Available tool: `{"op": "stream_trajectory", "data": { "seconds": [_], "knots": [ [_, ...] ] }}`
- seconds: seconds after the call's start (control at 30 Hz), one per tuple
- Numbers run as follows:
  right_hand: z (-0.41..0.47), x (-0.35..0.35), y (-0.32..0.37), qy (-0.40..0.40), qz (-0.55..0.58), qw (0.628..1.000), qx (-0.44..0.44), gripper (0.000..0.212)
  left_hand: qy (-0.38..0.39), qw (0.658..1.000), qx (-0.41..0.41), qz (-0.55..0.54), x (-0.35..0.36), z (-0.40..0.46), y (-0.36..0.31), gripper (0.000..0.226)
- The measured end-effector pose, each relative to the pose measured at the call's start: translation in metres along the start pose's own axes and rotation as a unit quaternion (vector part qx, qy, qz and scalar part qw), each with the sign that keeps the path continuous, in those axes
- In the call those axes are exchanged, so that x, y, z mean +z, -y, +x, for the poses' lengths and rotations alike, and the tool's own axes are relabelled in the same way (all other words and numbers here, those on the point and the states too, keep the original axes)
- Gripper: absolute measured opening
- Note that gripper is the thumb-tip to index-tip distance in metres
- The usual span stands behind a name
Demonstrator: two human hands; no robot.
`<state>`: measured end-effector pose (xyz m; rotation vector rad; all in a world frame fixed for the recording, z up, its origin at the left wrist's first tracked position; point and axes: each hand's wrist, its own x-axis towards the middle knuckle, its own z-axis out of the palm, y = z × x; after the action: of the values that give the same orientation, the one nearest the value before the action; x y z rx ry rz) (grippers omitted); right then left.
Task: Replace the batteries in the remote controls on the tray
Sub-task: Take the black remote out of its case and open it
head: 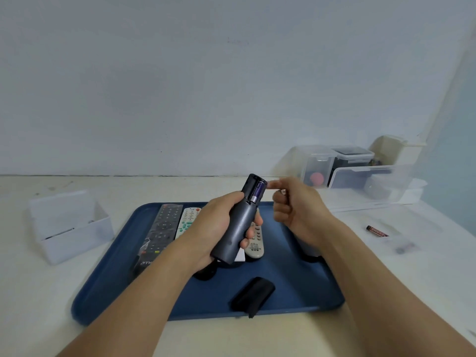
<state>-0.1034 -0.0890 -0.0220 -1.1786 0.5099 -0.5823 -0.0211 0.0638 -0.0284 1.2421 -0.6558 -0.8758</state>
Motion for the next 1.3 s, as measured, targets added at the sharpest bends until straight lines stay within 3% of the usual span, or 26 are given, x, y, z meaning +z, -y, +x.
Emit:
{"op": "stream_trajectory", "data": {
  "seconds": [0.07, 0.13, 0.27, 0.37, 0.53, 0.63, 0.73, 0.83, 0.97, 1.1, 1.2, 1.3],
  "knots": [
    [-0.006, 0.0, -0.003, 0.064, -0.128, 0.989, -0.031, 0.033, 0.026, 0.999, -0.02, 0.018, -0.004, -0.001, -0.001, 0.037],
    [-0.011, 0.002, -0.003, 0.11, -0.177, 0.976, -0.059, 0.038, 0.04, 0.998, -0.039, 0.008, -0.01, 0.0, -0.006, 0.042],
    [-0.013, 0.002, -0.002, 0.085, -0.141, 0.986, -0.039, 0.052, 0.014, 0.987, -0.059, -0.147, -0.029, -0.002, -0.018, 0.069],
    [-0.014, 0.004, -0.003, 0.097, -0.141, 0.985, 0.0, 0.039, -0.033, 0.959, -0.013, -0.282, -0.034, 0.001, -0.019, 0.063],
    [-0.026, 0.023, -0.022, 0.217, -0.216, 0.951, 0.03, 0.041, -0.069, 0.993, 0.061, -0.075, -0.007, 0.011, 0.0, 0.031],
    [-0.03, 0.032, -0.023, 0.152, -0.27, 0.949, -0.049, 0.05, -0.087, 0.986, 0.052, -0.131, 0.001, 0.01, 0.002, 0.028],
    [-0.034, 0.031, -0.019, -0.018, -0.351, 0.893, -0.281, 0.04, -0.088, 0.977, 0.032, -0.191, -0.004, 0.012, 0.0, 0.031],
    [-0.041, 0.036, -0.019, -0.006, -0.33, 0.863, -0.382, 0.03, -0.1, 0.979, 0.013, -0.177, -0.005, 0.011, 0.002, 0.04],
    [-0.037, 0.039, -0.027, 0.021, -0.371, 0.843, -0.389, 0.02, -0.093, 0.98, 0.009, -0.173, -0.004, 0.011, 0.004, 0.04],
    [-0.036, 0.038, -0.027, 0.017, -0.361, 0.85, -0.384, 0.018, -0.071, 0.982, 0.013, -0.175, -0.004, 0.014, 0.006, 0.039],
    [-0.034, 0.038, -0.029, 0.001, -0.333, 0.867, -0.37, 0.019, -0.006, 0.984, 0.031, -0.178, -0.006, 0.013, 0.004, 0.033],
    [-0.033, 0.037, -0.028, -0.002, -0.308, 0.878, -0.366, 0.016, 0.048, 0.985, 0.057, -0.153, -0.01, 0.012, 0.004, 0.058]
  ]
}}
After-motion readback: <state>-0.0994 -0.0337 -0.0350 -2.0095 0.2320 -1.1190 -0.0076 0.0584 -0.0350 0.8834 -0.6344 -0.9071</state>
